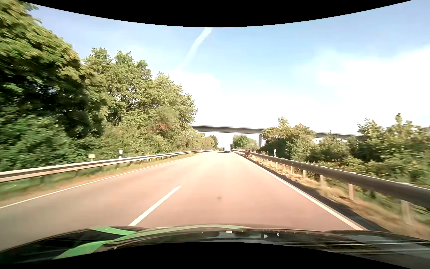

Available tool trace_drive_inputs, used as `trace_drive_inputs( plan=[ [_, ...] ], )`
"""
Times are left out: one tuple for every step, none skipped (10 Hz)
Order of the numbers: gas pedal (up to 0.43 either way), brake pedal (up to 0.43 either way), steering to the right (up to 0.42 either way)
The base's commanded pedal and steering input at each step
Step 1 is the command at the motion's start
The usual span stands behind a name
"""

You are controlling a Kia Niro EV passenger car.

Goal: Follow the waypoints while adhering to traffic rules and regulations

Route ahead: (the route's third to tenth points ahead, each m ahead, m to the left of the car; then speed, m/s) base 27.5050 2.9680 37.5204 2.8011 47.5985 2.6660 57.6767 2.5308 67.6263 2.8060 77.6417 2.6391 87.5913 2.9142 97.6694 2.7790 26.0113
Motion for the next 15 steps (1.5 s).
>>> trace_drive_inputs(
  plan=[
    [0.260, 0.000, 0.000],
    [0.240, 0.000, 0.000],
    [0.228, 0.000, 0.000],
    [0.209, 0.000, 0.000],
    [0.197, 0.000, 0.000],
    [0.189, 0.000, 0.000],
    [0.189, 0.000, 0.000],
    [0.189, 0.000, 0.000],
    [0.189, 0.000, 0.000],
    [0.189, 0.000, 0.000],
    [0.189, 0.000, 0.000],
    [0.189, 0.000, 0.000],
    [0.189, 0.000, 0.000],
    [0.189, 0.000, 0.000],
    [0.189, 0.000, 0.000]
  ],
)
